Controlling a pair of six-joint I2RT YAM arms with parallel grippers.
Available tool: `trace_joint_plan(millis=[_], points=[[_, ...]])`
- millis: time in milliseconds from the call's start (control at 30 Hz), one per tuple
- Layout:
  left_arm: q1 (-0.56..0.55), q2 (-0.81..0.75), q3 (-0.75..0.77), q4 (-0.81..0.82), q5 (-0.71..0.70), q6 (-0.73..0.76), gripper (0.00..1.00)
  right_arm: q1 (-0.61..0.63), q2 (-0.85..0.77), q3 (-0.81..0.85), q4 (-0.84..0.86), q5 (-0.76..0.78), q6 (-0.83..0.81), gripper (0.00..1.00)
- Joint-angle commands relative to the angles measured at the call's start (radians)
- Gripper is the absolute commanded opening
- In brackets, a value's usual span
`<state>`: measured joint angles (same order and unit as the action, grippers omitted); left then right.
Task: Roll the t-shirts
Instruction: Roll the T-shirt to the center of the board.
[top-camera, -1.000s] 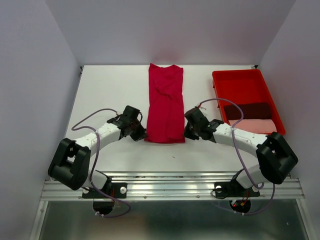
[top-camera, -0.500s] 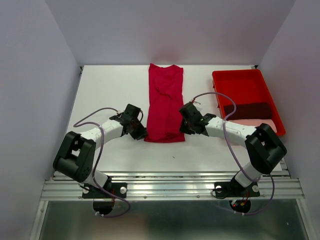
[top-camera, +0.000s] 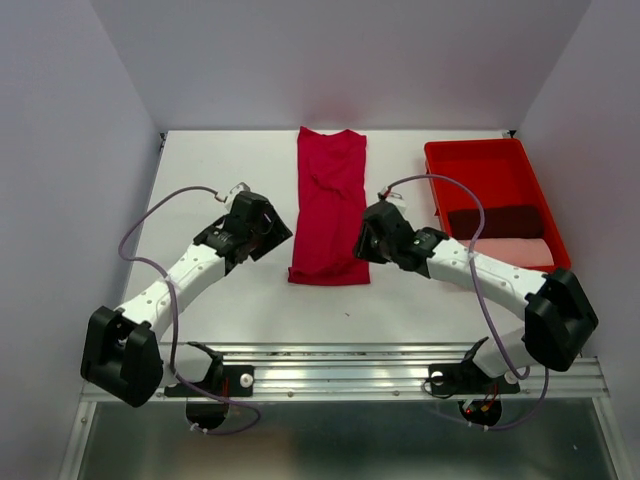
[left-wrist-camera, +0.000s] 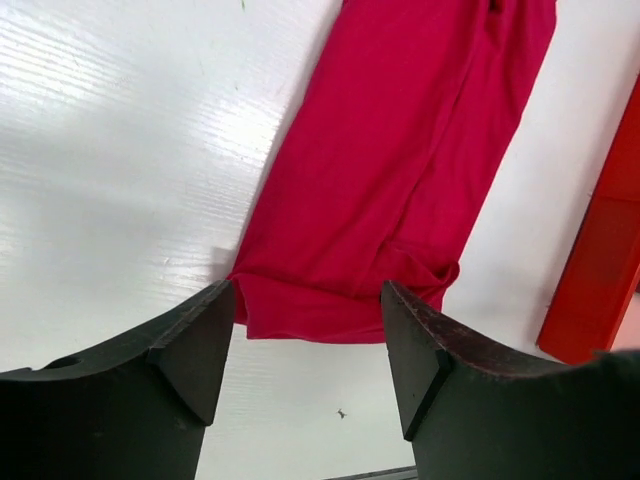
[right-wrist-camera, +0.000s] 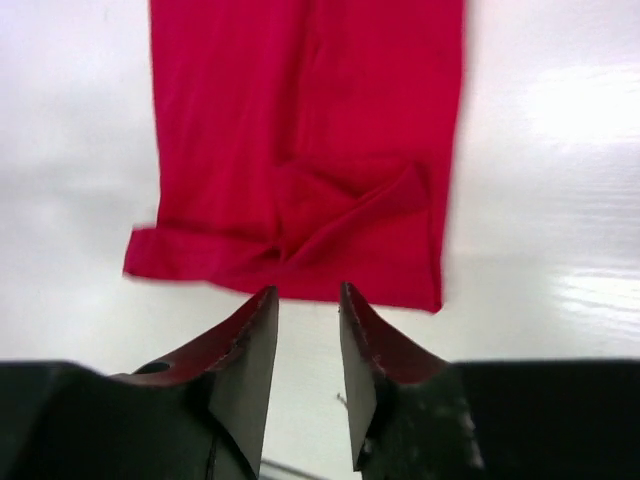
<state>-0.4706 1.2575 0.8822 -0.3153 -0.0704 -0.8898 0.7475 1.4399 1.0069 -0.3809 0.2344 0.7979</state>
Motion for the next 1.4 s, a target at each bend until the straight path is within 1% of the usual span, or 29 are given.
trace_joint_plan(millis=[0,33,67,200,300,433,700,900,1167,1300,1367], points=[[0.001,-0.055,0.006,-0.025,-0.031,0.046,0.68,0.105,0.008,-0.031,0.023,-0.053,0.015,0.24],[0.001,-0.066,-0.002,-0.027,-0.02,0.052,0.65,0.143,0.036,-0.033,0.048,-0.061,0.021,0.19],[0.001,-0.073,-0.018,-0.03,-0.019,0.051,0.65,0.16,0.053,-0.028,0.056,-0.069,0.023,0.12],[0.001,-0.108,-0.054,-0.045,-0.019,0.04,0.64,0.185,0.132,-0.011,0.106,-0.125,0.027,0.08],[0.001,-0.133,-0.068,-0.056,-0.028,0.028,0.65,0.185,0.184,0.013,0.137,-0.167,0.023,0.08],[0.001,-0.147,-0.078,-0.068,-0.034,0.023,0.67,0.185,0.246,0.067,0.139,-0.156,0.023,0.08],[0.001,-0.168,-0.097,-0.082,-0.032,0.017,0.68,0.185,0.353,0.177,0.135,-0.122,0.014,0.09],[0.001,-0.194,-0.115,-0.091,-0.037,0.018,0.68,0.135,0.431,0.24,0.137,-0.107,0.009,0.09],[0.001,-0.216,-0.144,-0.088,-0.025,0.02,0.68,0.085,0.47,0.32,0.137,-0.083,-0.014,0.09],[0.001,-0.205,-0.163,-0.059,0.003,0.025,0.68,0.073,0.501,0.355,0.135,-0.092,-0.026,0.09],[0.0,-0.199,-0.17,-0.047,0.027,0.031,0.64,0.064,0.488,0.351,0.128,-0.093,-0.029,0.09]])
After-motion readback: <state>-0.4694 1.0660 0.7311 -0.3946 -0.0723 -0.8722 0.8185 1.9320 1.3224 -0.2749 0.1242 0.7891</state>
